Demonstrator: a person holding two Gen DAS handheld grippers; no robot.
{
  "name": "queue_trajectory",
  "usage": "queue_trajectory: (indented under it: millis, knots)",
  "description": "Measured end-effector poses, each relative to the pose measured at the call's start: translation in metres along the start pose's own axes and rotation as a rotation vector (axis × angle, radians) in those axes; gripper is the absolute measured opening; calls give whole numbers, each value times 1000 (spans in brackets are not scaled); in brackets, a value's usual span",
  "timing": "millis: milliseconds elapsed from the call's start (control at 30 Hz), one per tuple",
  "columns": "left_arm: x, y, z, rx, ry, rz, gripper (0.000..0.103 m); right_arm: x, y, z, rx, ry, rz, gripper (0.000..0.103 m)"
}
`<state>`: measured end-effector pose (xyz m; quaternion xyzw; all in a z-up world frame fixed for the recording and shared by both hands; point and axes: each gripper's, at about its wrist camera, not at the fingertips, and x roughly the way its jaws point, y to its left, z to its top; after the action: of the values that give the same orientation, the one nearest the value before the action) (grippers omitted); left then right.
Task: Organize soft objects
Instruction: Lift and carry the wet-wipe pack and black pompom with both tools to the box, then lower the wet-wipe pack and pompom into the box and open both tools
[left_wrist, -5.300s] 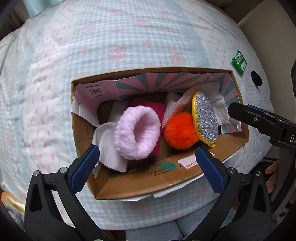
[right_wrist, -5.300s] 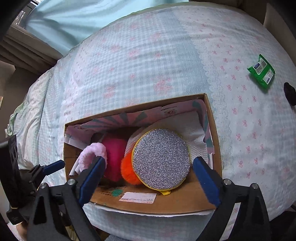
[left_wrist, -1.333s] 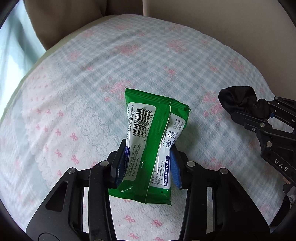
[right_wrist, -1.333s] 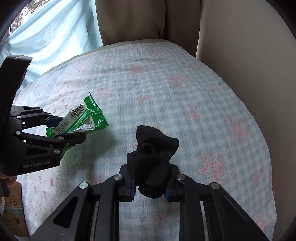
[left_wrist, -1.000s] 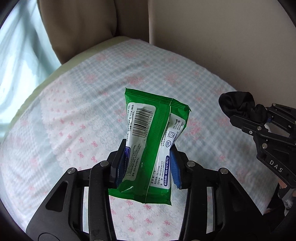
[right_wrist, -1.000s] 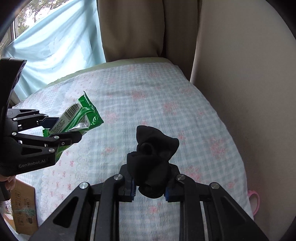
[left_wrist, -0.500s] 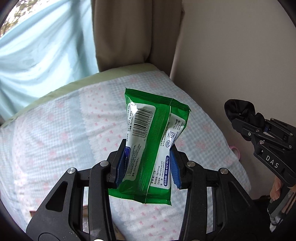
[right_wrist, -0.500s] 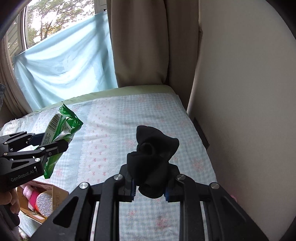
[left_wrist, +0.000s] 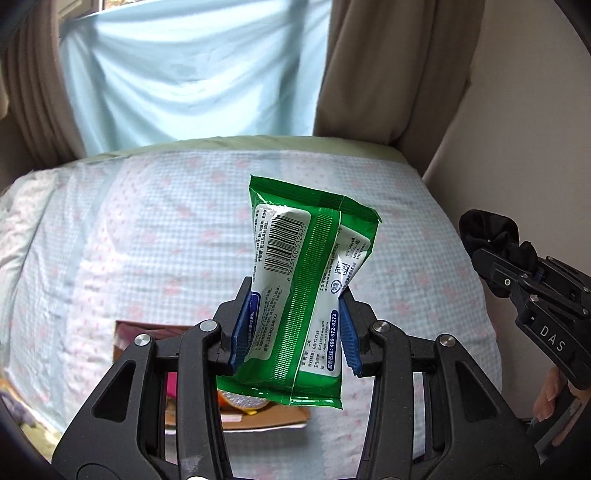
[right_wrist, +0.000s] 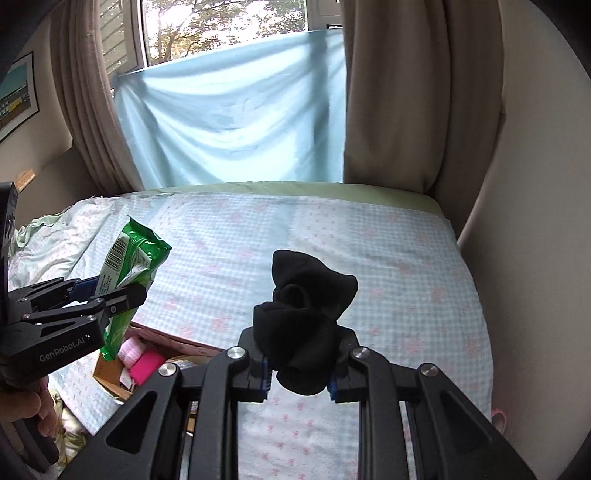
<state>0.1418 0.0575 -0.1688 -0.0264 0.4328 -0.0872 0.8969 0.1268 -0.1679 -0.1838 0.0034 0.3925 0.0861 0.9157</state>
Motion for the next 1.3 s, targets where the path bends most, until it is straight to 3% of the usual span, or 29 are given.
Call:
queue_trajectory:
  millis: [300, 667, 1033, 1300]
  knots:
    - [-11, 115, -31, -40, 62, 17, 38, 20, 109, -3, -1, 51, 61, 21]
    - [49, 200, -60, 61, 259, -12, 38, 90, 203, -32, 113, 229, 79, 21]
    - [142, 204, -107, 92, 463, -48, 38, 171, 210, -73, 130, 440, 43, 21]
    - [177, 190, -119, 191, 525, -55, 38, 211, 185, -94, 178, 534, 10, 21]
